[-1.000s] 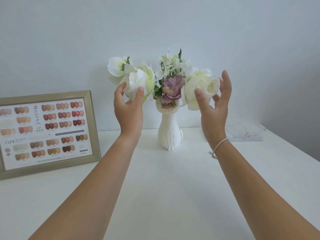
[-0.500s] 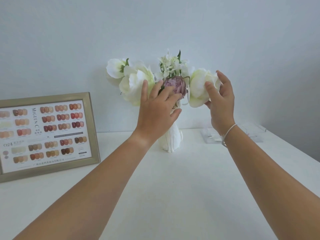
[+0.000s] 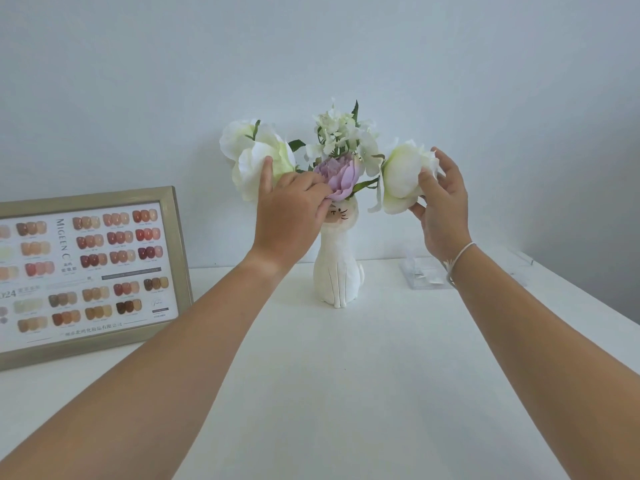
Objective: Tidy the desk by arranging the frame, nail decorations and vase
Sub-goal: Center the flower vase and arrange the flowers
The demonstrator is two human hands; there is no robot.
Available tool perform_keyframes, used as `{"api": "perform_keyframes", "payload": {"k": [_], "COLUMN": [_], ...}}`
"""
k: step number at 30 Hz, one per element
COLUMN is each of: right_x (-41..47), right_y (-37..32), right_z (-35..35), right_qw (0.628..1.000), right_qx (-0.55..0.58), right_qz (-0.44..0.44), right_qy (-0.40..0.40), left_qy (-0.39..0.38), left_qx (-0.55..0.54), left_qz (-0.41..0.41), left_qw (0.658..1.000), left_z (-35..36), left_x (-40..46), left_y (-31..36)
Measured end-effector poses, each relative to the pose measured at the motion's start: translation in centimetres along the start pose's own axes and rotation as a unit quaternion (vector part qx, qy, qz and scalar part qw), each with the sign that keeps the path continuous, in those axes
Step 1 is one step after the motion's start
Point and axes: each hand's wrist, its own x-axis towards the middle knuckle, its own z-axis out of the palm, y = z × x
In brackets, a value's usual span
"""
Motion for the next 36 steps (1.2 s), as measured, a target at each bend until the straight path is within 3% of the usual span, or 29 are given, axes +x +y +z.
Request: {"api": "perform_keyframes", "payload": {"k": [12,31,36], "right_x": [-0.3,-1.0,-1.2], "right_y": [0.8,0.2,-0.4], "right_z": [1.1,0.3,0.0], "right_qw": [0.998,0.996,0.995], "right_qx": [-0.020,-0.070,-0.091], "right_qz": [-0.008,-0.031,-0.033], "right_qy": [-0.055,-0.042,-0.029], "left_qy": [0.026,0.012,0.042], "left_qx": [-0.030,-0.054,-0.078], "left_qz": [0.028,0.016,0.015], "left_qw": [0.999,0.998,0.996], "left_z": [0.2,-0.5,-2.0], "left_x": [-0.2,-0.6,0.0], "left_y": [0.2,0.9,0.4]}}
